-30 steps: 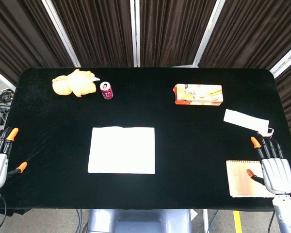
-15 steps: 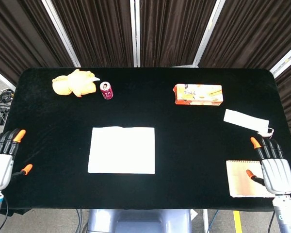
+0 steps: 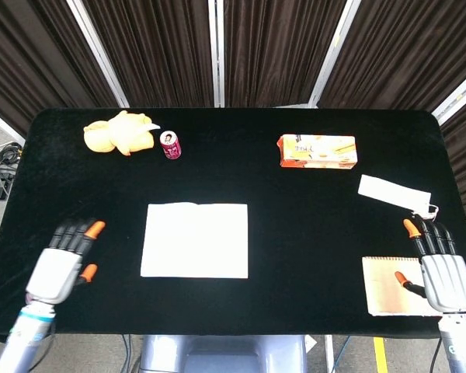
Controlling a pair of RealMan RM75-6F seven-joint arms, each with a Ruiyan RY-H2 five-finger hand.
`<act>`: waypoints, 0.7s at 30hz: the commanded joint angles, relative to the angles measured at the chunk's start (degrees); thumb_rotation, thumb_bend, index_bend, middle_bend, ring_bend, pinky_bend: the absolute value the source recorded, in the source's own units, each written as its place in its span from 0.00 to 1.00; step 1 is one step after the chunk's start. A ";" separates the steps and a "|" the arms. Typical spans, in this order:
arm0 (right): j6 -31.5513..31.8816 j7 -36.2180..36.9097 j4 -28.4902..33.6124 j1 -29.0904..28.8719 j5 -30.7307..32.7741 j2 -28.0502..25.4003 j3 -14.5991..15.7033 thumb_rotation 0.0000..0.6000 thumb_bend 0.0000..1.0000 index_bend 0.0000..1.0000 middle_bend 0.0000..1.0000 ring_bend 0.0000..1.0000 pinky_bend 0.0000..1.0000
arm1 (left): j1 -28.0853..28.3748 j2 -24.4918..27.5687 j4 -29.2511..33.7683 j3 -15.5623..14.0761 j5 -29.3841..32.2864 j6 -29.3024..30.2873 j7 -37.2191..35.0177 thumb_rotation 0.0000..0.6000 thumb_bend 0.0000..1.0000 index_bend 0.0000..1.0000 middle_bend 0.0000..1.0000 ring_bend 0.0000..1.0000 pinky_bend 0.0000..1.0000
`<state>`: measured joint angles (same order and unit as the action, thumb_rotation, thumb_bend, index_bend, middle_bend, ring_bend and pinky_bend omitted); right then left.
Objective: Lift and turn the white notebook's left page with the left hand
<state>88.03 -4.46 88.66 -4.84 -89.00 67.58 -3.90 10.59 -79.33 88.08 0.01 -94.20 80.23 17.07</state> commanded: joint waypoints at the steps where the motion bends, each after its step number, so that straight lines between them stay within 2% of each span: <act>1: 0.16 0.34 0.12 0.10 -0.05 -0.18 0.00 1.00 0.06 0.01 0.00 0.00 0.00 | 2.06 -3.40 0.13 0.25 0.55 -3.12 3.62 1.00 0.37 0.00 0.00 0.00 0.00; 8: 0.19 0.85 0.14 0.23 -0.16 -0.28 0.15 1.00 0.06 0.02 0.00 0.00 0.00 | 4.43 -8.62 -0.13 0.06 2.10 -7.97 9.38 1.00 0.29 0.00 0.00 0.00 0.00; 21: 1.07 2.11 0.64 0.62 -0.58 -0.80 0.11 1.00 0.06 0.02 0.00 0.00 0.00 | 6.48 -16.71 -4.02 0.98 6.98 -12.44 16.95 1.00 0.29 0.00 0.00 0.00 0.00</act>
<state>89.09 -2.34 89.30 -4.22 -89.57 66.78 -3.80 16.82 -95.54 84.48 0.95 -87.61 68.17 33.62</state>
